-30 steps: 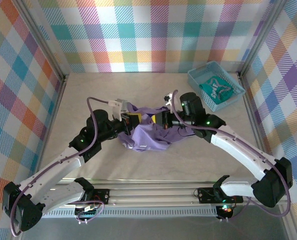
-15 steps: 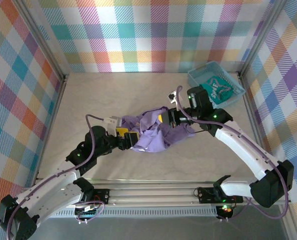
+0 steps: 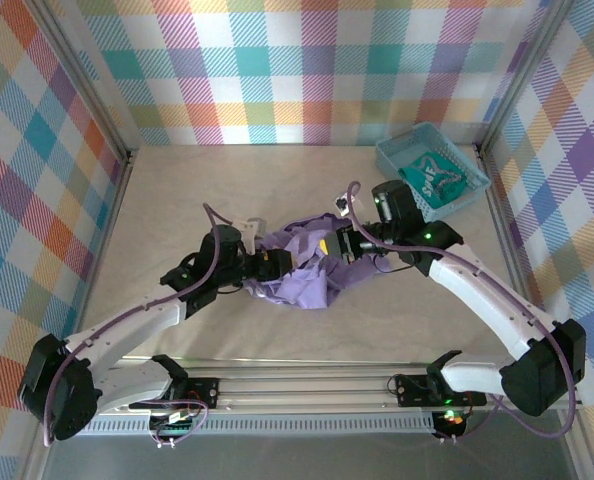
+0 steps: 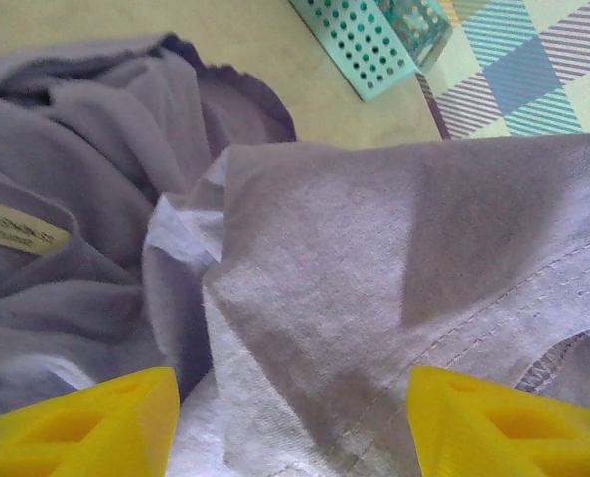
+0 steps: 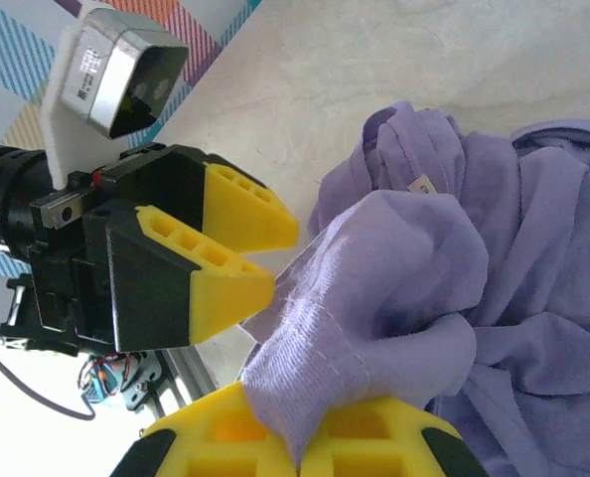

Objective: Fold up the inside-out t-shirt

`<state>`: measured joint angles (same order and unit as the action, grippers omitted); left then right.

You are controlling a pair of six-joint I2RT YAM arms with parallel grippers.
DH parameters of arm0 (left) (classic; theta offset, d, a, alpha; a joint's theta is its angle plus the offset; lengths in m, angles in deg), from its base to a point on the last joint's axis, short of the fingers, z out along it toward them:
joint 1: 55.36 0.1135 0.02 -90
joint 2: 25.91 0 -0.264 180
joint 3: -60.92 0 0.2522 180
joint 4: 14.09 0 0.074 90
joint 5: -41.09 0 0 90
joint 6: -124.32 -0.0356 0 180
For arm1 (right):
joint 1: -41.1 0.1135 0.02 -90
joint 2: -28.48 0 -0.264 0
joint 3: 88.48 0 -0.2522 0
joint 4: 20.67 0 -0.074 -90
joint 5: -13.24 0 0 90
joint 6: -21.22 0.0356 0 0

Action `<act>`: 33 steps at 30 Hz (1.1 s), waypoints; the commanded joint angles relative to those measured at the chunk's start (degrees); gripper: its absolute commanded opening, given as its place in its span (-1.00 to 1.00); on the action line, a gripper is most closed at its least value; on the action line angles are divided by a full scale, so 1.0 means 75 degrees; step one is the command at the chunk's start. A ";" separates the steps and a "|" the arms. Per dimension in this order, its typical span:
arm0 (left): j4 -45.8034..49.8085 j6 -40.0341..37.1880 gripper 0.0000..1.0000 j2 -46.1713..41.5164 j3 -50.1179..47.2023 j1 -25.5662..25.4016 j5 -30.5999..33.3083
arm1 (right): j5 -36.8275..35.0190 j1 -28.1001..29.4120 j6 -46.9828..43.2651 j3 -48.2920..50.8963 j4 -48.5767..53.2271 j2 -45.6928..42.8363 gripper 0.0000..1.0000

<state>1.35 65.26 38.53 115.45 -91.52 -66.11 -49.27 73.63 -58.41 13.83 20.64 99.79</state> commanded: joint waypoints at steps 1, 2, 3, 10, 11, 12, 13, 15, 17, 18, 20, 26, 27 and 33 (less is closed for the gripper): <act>-0.0321 0.0616 0.24 0.0182 0.0233 0.0041 -0.0780 | -0.0020 -0.0015 -0.0211 0.0074 -0.0055 -0.0157 -1.00; -0.0344 0.0684 0.24 0.0278 0.0223 0.0040 -0.0858 | -0.0023 -0.0014 -0.0211 0.0074 -0.0080 -0.0154 -1.00; -0.0377 0.0749 0.24 0.0355 0.0215 0.0040 -0.0892 | -0.0014 -0.0014 -0.0212 0.0074 -0.0095 -0.0141 -1.00; -0.0688 0.0889 -0.14 0.0630 0.0185 0.0040 -0.0859 | -0.0130 -0.0014 -0.0301 0.0062 0.0004 -0.0197 -1.00; -0.0672 0.0868 -0.18 0.0623 0.0208 0.0043 -0.0828 | -0.0148 -0.0014 -0.0332 0.0071 0.0038 -0.0219 -1.00; -0.0655 0.0846 -0.20 0.0629 0.0237 0.0040 -0.0795 | -0.0159 -0.0014 -0.0350 0.0073 0.0042 -0.0235 -1.00; -0.0621 0.0809 -0.23 0.0635 0.0265 0.0040 -0.0781 | -0.0158 -0.0014 -0.0357 0.0083 0.0033 -0.0250 -1.00; -0.0524 0.0745 -0.31 0.0638 0.0333 0.0041 -0.0767 | -0.0142 -0.0014 -0.0374 0.0107 0.0008 -0.0273 -1.00; -0.0407 0.0672 -0.37 0.0619 0.0375 0.0042 -0.0726 | -0.0153 -0.0014 -0.0396 0.0109 0.0044 -0.0273 -1.00; -0.0375 0.0661 -0.39 0.0588 0.0373 0.0040 -0.0711 | -0.0158 -0.0014 -0.0409 0.0109 0.0051 -0.0273 -1.00; -0.0279 0.0615 -0.40 0.0503 0.0376 0.0044 -0.0620 | -0.0163 -0.0014 -0.0428 0.0109 0.0059 -0.0268 -1.00; 0.0084 0.0380 -0.45 0.0259 0.0407 0.0068 -0.0276 | -0.0031 -0.0017 -0.0492 0.0104 0.0053 -0.0249 -1.00; 0.0121 0.0365 -0.48 0.0232 0.0420 0.0073 -0.0253 | -0.0020 -0.0014 -0.0500 0.0109 0.0049 -0.0250 -1.00; 0.0277 0.0248 -0.65 0.0075 0.0458 0.0088 -0.0151 | 0.0016 -0.0014 -0.0561 0.0134 0.0070 -0.0239 -1.00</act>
<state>1.74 68.98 40.87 116.94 -91.41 -68.38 -50.52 73.63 -60.77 14.29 20.86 99.13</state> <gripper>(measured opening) 0.188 0.042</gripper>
